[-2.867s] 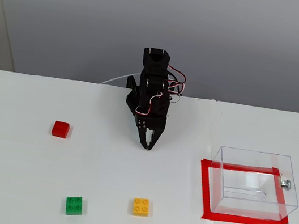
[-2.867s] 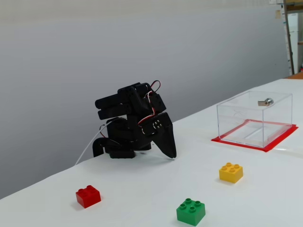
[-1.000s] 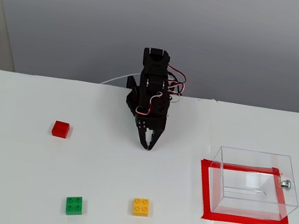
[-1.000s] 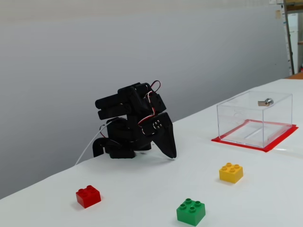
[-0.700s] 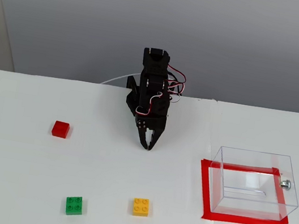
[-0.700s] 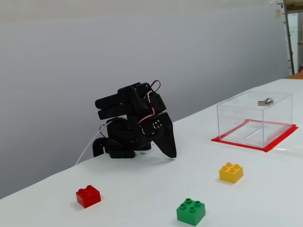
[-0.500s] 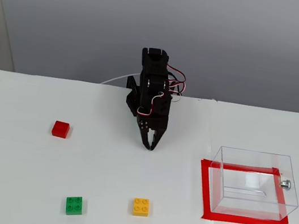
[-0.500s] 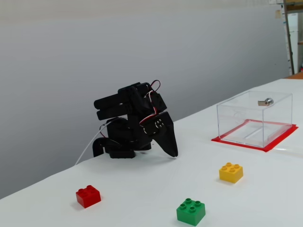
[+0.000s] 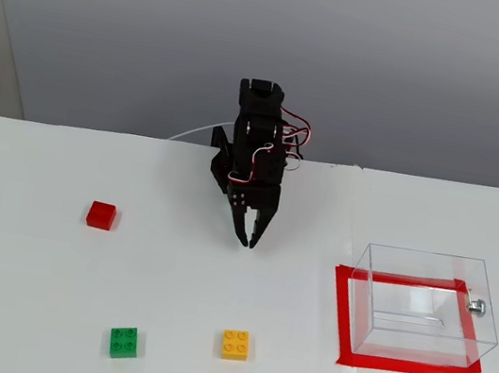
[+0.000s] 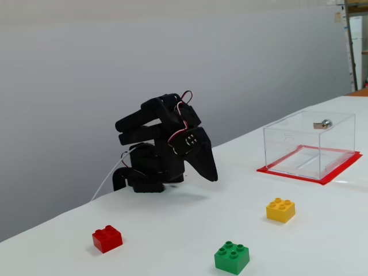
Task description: Pick the red lego brick and place it into the transparent box
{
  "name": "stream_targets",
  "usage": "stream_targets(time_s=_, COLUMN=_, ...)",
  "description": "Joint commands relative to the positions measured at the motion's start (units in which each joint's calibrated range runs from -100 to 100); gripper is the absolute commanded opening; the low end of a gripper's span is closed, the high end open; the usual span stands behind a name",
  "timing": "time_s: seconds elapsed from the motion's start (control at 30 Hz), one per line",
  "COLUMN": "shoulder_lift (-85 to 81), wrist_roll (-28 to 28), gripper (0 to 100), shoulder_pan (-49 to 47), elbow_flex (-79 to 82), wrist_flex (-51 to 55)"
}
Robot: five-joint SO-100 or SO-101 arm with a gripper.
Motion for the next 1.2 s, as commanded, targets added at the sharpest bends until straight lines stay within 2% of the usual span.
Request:
stream_targets(time_s=0.0, shoulder_lift=5.36, wrist_roll=0.09, gripper=2, shoulder_pan=2.85, elbow_flex=-5.52, wrist_flex=-3.55)
stream_targets(time_s=0.17, shoulder_lift=15.03, wrist_roll=0.09, gripper=2, shoulder_pan=8.25, elbow_flex=-12.84, wrist_flex=-12.52)
stream_targets(time_s=0.27, shoulder_lift=20.71, wrist_roll=0.09, gripper=2, shoulder_pan=11.87, elbow_flex=-20.07, wrist_flex=-13.73)
stream_targets(time_s=0.6, shoulder_lift=35.65, wrist_roll=-0.43, gripper=2, shoulder_pan=24.81, elbow_flex=-38.97, wrist_flex=-12.95)
stream_targets(time_s=0.83, shoulder_lift=39.89, wrist_roll=-0.12, gripper=1, shoulder_pan=37.68, elbow_flex=-41.59, wrist_flex=-12.52)
stream_targets(time_s=1.17, shoulder_lift=40.15, wrist_roll=-0.33, gripper=2, shoulder_pan=55.13, elbow_flex=-42.86, wrist_flex=-2.86)
